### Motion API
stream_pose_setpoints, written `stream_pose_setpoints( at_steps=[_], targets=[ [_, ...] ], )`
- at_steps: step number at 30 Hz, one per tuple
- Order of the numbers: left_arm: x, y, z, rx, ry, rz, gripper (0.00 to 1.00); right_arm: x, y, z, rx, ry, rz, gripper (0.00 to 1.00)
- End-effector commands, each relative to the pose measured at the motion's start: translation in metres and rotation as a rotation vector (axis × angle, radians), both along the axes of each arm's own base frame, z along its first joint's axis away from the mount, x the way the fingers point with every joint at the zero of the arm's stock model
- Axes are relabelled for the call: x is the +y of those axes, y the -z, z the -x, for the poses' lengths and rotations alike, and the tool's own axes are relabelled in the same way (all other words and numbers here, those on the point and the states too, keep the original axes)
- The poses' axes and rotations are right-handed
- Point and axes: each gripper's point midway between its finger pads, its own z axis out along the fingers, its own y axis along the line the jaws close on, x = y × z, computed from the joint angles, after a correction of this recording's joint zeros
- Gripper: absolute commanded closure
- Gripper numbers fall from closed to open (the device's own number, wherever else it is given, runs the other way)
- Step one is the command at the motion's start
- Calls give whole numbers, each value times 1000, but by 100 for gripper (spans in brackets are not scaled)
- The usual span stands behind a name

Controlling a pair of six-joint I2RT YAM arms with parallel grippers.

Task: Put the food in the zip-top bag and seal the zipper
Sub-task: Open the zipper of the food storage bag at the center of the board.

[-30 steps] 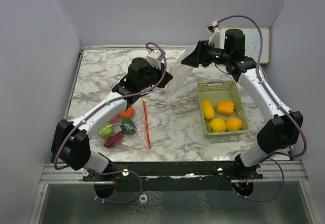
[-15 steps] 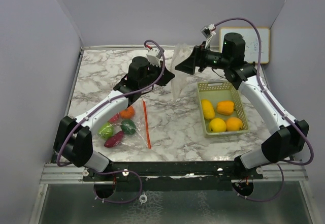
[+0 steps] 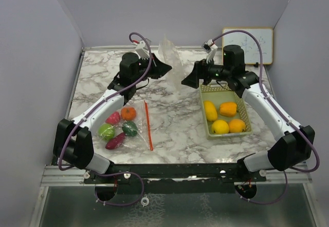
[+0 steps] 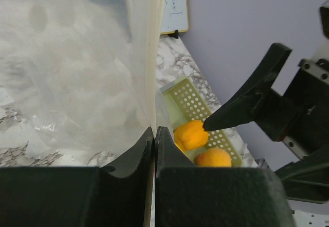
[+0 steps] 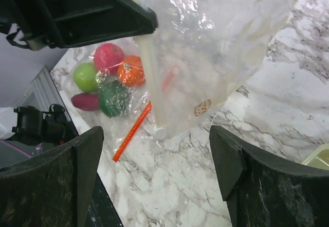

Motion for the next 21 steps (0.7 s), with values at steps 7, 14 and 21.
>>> stream_pose_setpoints(
  at_steps=[7,14,21],
  targets=[
    [-2,-70,20,-45,74,214,100,17,-3,-29,-113,-44,-38,17],
    [-3,-67,25,-29,86,235,100,34,-5,-33,-86,-110,-130,39],
    [5,-46,22,8,53,148,100,19,-13,-45,-113,19,-83,93]
  ],
)
